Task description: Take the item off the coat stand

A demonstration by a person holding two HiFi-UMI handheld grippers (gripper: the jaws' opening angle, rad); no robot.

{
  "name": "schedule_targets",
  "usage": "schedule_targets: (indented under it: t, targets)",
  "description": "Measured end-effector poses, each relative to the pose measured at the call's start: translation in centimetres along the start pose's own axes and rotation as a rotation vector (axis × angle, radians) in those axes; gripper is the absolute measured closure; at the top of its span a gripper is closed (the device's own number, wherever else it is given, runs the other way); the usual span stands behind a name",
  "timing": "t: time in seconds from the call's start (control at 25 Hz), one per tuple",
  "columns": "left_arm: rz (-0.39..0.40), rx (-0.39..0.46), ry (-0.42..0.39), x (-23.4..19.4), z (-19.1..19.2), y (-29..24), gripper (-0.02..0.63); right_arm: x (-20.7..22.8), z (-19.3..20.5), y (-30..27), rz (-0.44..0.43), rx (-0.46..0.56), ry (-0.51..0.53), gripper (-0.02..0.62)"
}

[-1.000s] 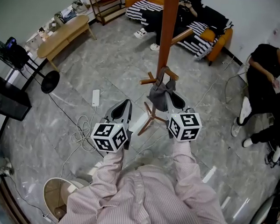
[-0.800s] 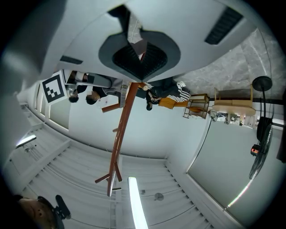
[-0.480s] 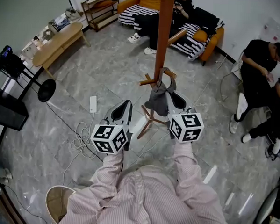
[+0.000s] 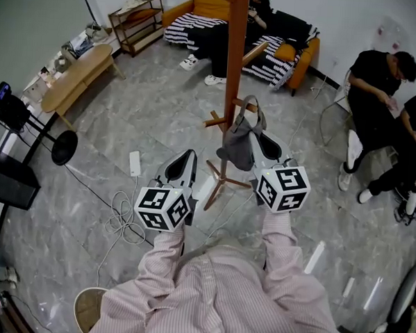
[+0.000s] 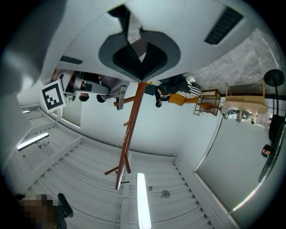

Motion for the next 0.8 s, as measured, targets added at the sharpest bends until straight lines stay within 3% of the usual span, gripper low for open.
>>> schedule_targets:
  t: [0.44, 0.8]
  targets:
    - [0.025, 0.021, -0.024, 0.9, -0.6, 0.8, 0.607, -0.5, -1.6, 3.4, 0.01, 0.064, -0.008, 0.571]
    - [0.012, 0.021, -0.051, 2.4, -0.5, 1.5, 0.607, 0.1, -0.3, 6.0, -0.016, 0.087, -0.076, 0.571]
Point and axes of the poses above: the fingertips, and each gripper's own axes: y backward along the fingers, x to its right, z out of its underside, the point moved 4 cm from there along y, backward along the fingers, and after that the axes turned 12 degrees about -z, right-handed, at the moved point
